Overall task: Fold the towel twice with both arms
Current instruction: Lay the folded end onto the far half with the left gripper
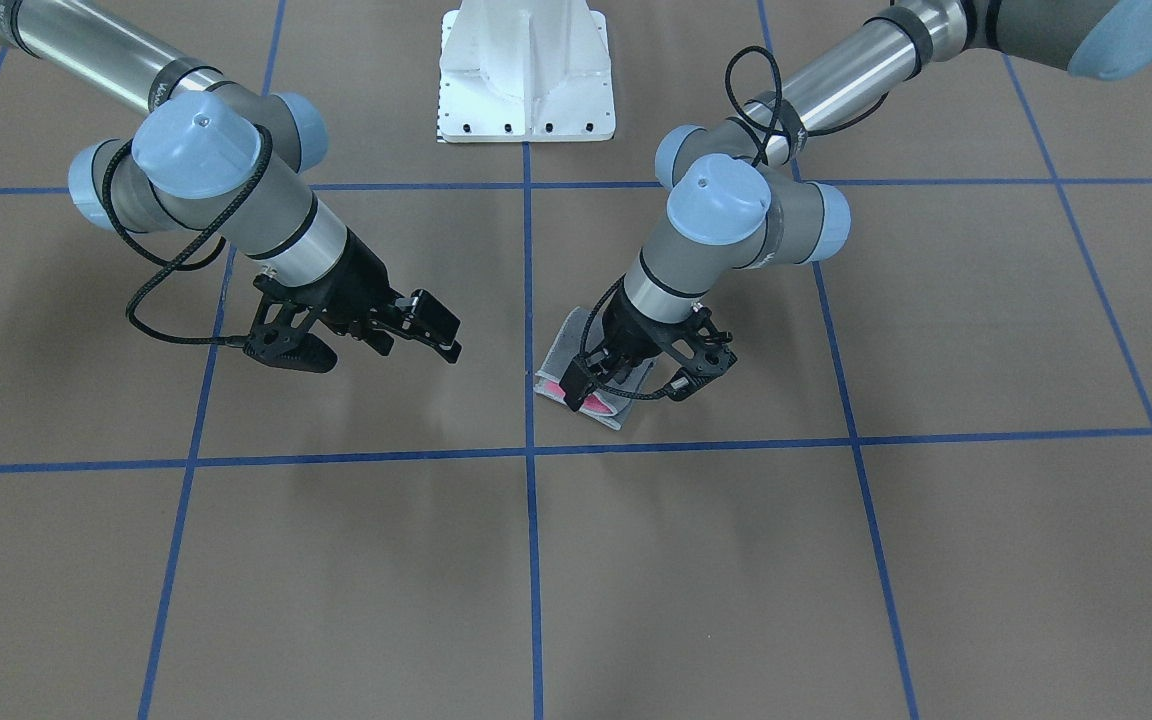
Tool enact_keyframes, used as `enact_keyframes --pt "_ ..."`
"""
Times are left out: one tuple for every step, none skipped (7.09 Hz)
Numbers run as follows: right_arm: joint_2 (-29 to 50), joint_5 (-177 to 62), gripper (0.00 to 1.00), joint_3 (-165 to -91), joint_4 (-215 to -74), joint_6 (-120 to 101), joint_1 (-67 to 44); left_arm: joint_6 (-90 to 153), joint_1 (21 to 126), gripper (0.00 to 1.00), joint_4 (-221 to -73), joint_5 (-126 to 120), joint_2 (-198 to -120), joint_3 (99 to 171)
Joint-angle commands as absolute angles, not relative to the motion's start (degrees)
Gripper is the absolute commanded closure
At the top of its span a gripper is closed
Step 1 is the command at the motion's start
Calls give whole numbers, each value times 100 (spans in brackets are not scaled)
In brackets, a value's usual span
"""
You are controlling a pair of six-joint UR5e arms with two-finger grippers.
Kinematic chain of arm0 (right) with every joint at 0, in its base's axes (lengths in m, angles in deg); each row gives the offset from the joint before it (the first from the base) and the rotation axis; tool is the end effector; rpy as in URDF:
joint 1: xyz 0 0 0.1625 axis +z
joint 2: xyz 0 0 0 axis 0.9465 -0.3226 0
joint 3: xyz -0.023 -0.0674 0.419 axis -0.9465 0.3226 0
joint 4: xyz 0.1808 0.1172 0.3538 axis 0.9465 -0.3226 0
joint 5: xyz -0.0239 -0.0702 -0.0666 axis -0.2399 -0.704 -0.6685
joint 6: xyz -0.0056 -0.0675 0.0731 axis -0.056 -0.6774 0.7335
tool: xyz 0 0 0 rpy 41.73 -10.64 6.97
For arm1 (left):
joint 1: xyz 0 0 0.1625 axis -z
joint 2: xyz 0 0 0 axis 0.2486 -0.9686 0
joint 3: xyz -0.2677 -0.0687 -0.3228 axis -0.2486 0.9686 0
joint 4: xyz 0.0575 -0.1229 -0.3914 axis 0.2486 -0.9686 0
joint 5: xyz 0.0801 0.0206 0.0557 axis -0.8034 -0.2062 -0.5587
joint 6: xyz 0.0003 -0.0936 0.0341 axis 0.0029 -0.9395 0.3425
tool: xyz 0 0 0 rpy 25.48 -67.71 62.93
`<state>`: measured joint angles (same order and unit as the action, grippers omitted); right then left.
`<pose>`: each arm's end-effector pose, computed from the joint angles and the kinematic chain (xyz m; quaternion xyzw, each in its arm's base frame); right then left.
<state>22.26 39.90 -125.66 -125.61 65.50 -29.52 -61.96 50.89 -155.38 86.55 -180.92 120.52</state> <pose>-0.4505 -0.5118 0.2610 -0.0331 -0.5582 0.1724 0.8109 0.5503 -0.5287 0.2518 -0.0727 0.5307 -0.3030 0.7882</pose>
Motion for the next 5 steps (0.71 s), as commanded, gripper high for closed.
enact_keyframes --pt "2226 3985 0 -12565 -12561 6539 -2952 -6188 5148 0 -15544 8670 -18091 12036" --pt "2235 3994 0 -12565 -12561 6530 -2952 -6205 5131 0 -15544 8671 -18100 12027" --pt "2226 3994 0 -12565 -12569 6521 -2935 -6223 5113 0 -15544 8662 -18118 11975" --pt "2226 4002 0 -12565 -12561 6521 -2934 -6258 5096 0 -15632 8653 -18127 11896" --pt "2226 4002 0 -12565 -12561 6521 -2934 -6258 5096 0 -15754 8653 -18135 11799"
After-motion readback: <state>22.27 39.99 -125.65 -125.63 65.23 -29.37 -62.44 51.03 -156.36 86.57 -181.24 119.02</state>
